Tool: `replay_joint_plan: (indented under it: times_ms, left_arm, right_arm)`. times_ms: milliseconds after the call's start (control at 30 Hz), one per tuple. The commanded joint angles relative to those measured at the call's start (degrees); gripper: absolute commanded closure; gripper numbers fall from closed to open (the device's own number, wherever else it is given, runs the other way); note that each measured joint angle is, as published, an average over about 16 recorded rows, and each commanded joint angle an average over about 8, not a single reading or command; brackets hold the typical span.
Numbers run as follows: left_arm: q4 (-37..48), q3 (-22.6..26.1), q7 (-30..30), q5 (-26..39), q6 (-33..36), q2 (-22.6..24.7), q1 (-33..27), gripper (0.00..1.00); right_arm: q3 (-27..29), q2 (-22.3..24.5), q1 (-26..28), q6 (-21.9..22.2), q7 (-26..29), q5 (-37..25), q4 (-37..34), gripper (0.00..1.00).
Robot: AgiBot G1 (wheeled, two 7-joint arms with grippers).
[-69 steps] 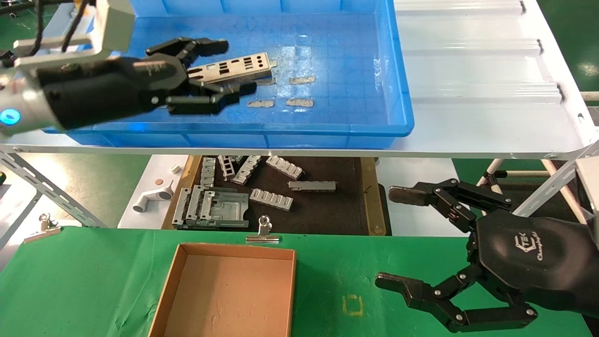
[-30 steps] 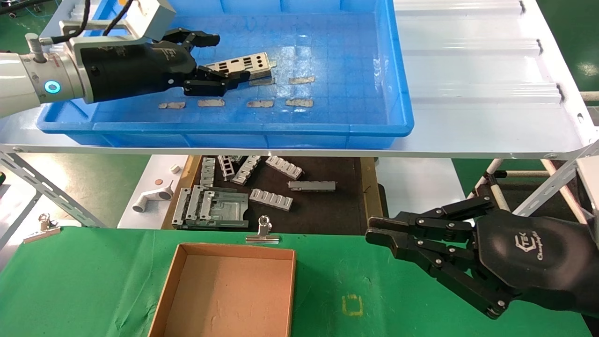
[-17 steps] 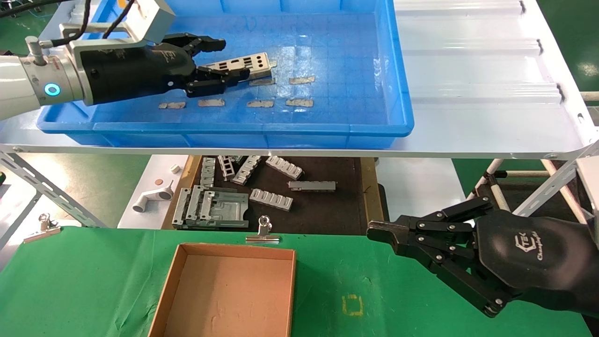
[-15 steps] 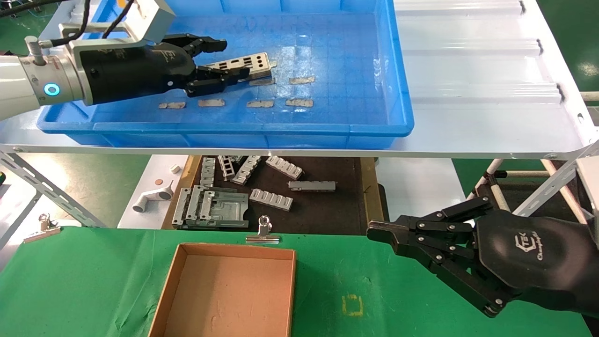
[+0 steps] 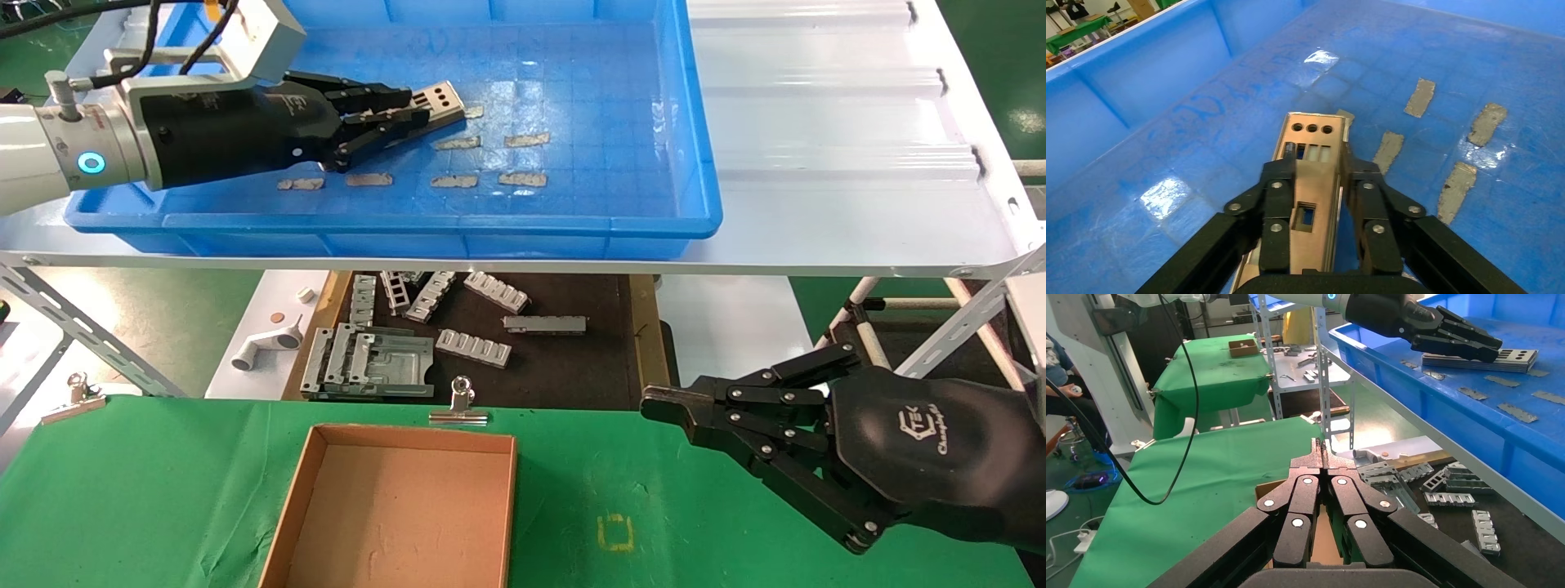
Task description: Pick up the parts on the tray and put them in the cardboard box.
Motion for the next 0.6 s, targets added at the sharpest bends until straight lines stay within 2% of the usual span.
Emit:
replay_joint_plan:
  times_ms: [33, 467, 500, 600]
  left_arm:
    - [0.04, -0.02, 0.00, -0.03, 0.11, 0.01, 0.04, 1.00]
    - [0.09, -0.35, 0.09, -0.49, 0.44, 0.07, 0.06, 0.99]
    - [0.09, -0.40, 0.08, -0.55, 0.55, 0.04, 0.04, 0.90]
    - [0.06, -0.55, 0.02, -0.78, 0.97, -0.12, -0.05, 0.52]
  right_arm:
    - [0.00, 0.00, 0.00, 0.00, 0.00, 0.00, 0.00, 1.00]
    - [0.00, 0.00, 0.00, 0.00, 0.00, 0.00, 0.00, 1.00]
    - [0.00, 0.00, 0.00, 0.00, 0.00, 0.00, 0.00, 1.00]
    - [0.00, 0.00, 0.00, 0.00, 0.00, 0.00, 0.00, 1.00]
